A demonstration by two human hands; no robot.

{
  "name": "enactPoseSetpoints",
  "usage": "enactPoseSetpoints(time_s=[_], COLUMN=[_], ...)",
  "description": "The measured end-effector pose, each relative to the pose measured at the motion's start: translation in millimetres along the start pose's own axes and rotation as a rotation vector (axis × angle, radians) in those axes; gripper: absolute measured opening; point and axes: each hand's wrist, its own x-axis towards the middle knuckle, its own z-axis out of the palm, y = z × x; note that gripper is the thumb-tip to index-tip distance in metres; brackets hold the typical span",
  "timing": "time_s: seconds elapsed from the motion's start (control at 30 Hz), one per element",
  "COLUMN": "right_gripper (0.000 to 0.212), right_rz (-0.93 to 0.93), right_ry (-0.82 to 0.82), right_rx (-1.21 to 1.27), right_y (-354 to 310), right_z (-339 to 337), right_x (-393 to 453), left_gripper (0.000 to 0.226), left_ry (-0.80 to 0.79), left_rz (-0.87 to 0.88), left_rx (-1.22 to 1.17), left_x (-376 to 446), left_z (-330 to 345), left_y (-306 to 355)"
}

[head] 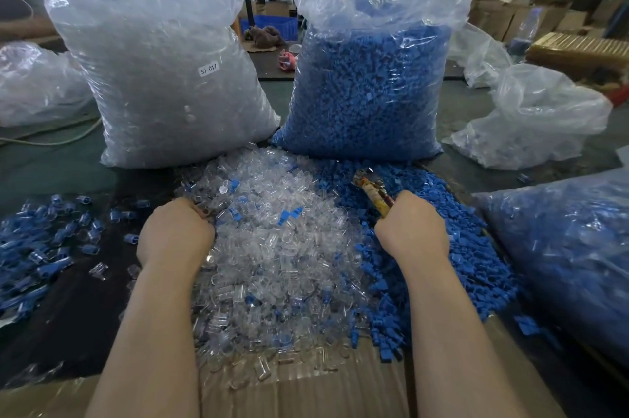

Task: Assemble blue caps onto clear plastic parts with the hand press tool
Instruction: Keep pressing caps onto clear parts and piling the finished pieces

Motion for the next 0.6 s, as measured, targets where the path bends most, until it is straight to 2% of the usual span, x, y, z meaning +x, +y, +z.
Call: enactPoseSetpoints(time_s=[0.1, 0.2, 0.37, 0.6], right_gripper=[0.027, 0.044, 0.044, 0.023], right_rz=[-0.003, 0.018, 0.04, -0.023], right_ry=[0.014, 0.041, 0.053, 0.04], right_rx=[0.0, 0.001, -0.019, -0.032], right_y=[-1, -2, -1, -1], right_z=[-1, -1, 0, 2], right_x=[-1, -1, -1, -3], left_gripper=[0.051, 0.059, 0.049, 0.033], left_ry=[0.061, 0.072, -0.034, 0.017], left_rz=[-0.072, -0.091, -0.006, 0.101], left_rx=[-0.015, 0.004, 0.021, -0.124], left_x=[-1, -1, 5, 8], left_z=[-2, -1, 5, 10], left_y=[5, 6, 3, 2])
